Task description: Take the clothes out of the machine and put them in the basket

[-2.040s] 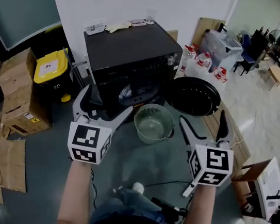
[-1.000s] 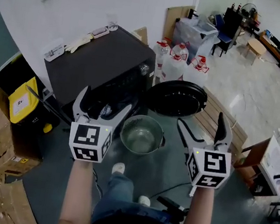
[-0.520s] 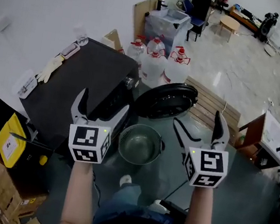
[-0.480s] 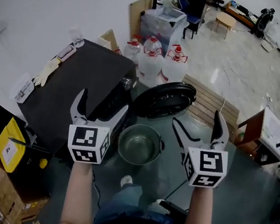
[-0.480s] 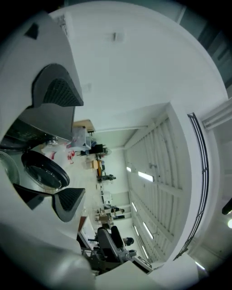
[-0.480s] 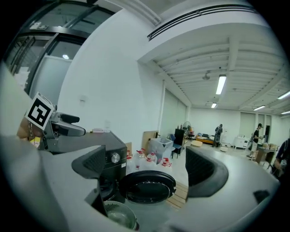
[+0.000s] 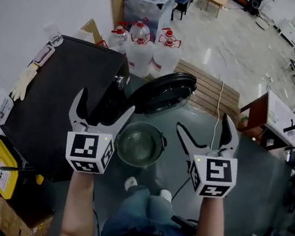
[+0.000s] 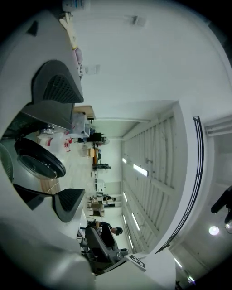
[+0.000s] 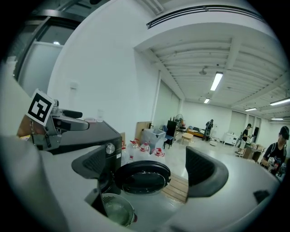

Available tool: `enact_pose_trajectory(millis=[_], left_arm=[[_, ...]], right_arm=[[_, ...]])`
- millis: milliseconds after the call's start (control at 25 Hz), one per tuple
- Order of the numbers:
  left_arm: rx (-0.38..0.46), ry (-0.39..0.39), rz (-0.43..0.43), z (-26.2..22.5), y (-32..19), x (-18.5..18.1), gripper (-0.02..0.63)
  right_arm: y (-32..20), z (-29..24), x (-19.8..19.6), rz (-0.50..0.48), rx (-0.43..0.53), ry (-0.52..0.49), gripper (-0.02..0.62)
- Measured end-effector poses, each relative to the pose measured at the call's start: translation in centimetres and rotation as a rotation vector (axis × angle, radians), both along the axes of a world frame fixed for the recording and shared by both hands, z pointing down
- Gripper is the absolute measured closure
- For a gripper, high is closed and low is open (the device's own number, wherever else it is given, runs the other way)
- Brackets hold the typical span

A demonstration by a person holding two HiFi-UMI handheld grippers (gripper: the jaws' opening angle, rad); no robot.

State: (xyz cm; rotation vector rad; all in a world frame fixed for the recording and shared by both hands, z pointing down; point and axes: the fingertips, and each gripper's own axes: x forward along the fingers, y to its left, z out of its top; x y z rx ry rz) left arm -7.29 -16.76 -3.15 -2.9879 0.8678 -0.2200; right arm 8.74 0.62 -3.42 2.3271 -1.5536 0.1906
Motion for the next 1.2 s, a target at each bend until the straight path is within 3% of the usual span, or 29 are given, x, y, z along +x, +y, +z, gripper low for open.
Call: enact_pose_trajectory(millis=[200, 480, 840, 1000, 1200], left_arm=[[-0.048, -0.005, 0.043, 1.5, 1.2, 1.9, 0.043], [-0.145, -0.057, 0.037, 6.1, 3.4, 3.5, 0.041], [-0.228, -0.210, 0.021, 15.0, 5.6, 6.7, 0.043], [-0.232, -0.315, 0.042, 20.3, 6.7, 7.9, 0.043], [-0.259, -0.357, 0.026, 25.6, 6.6, 8.1, 0.043]], right_arm=[[0.1, 1.8, 0.3, 0.001, -0.021, -0.036, 0.043], [1.4, 5.9, 2.2, -0.012, -0.014, -0.151, 0.043], [2.2, 13.3, 5.8, 0.004, -0.019, -0.334, 0.059], [1.6, 17.6, 6.2, -0.046, -0.058, -0.357, 0.060], [1.1, 23.3, 6.7, -0.081, -0.122, -0.358, 0.060]])
